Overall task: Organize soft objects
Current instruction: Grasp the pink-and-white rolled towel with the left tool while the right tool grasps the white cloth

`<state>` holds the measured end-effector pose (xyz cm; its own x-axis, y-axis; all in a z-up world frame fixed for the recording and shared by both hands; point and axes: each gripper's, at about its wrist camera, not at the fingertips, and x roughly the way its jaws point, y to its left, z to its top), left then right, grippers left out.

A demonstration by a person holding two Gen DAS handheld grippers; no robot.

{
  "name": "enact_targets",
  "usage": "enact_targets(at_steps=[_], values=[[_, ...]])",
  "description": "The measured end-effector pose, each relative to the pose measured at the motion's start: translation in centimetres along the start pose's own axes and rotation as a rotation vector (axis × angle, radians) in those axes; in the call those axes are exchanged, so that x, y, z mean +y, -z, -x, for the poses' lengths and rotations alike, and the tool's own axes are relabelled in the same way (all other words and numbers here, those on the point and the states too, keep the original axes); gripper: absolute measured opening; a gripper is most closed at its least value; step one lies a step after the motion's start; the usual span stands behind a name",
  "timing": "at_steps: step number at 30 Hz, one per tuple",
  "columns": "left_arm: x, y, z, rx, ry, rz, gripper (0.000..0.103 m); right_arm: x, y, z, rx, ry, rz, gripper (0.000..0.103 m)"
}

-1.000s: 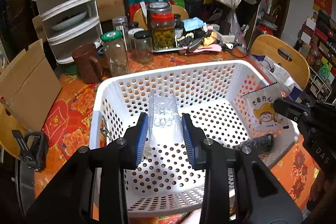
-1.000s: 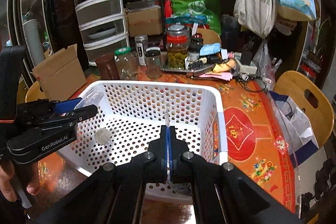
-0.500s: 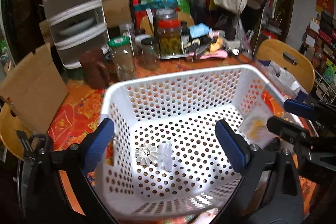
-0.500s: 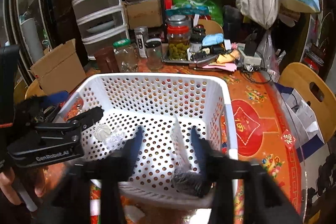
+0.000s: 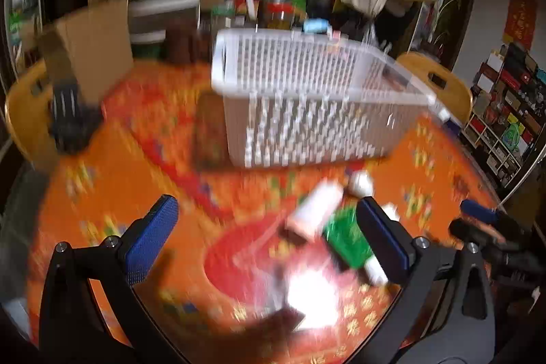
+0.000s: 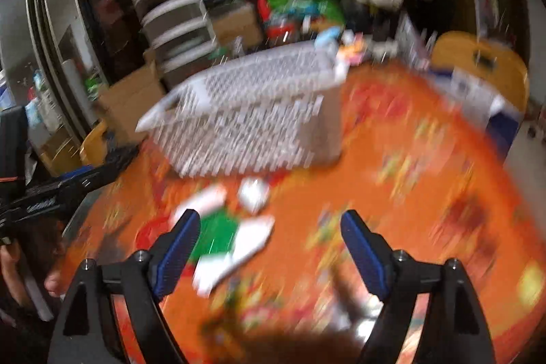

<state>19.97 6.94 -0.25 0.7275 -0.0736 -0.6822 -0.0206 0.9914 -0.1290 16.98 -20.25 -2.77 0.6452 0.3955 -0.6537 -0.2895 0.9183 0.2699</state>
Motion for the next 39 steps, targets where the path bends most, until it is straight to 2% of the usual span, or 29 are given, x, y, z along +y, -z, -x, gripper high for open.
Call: enact_targets(at_steps=[3,9,15,25,28,30,32,39], values=[[-0.2,1.3,-2.4,0.07,0.013,0.006,0.103,1.4,1.5,-2.0,0.059,0.007,0.05,0.084],[-1.4,1.3,-4.6,0.085,0.028,-0.032,0.103,2.9,2.0,-3.5,0.094,-0.028,0.081,0.084],[-1.6,0.1,-6.7,0.107,0.046,-0.019,0.103,4.1,2.3,-5.3,0.137,-0.008,0.122,0.084],[-1.3,0.2,-8.5,0.131,0.052,-0.025,0.103,5.0,1.9,-7.2,0.166,0.008,0.159,0.082],[-1.6,0.3,-9.3,0.142,0.045,-0.035,0.102,5.3,1.9,-7.5,0.164,0.042,0.194,0.073],[-1.9,0.4,-9.9,0.152,0.043,-0.038,0.099,5.4,1.8,-7.6,0.163,0.055,0.209,0.064],[-2.1,0.5,-10.2,0.158,0.046,-0.041,0.093,5.5,1.8,-7.7,0.163,0.056,0.217,0.061],[-3.0,0.7,-11.2,0.167,0.043,-0.057,0.079,5.0,1.6,-7.5,0.158,0.069,0.234,0.042]])
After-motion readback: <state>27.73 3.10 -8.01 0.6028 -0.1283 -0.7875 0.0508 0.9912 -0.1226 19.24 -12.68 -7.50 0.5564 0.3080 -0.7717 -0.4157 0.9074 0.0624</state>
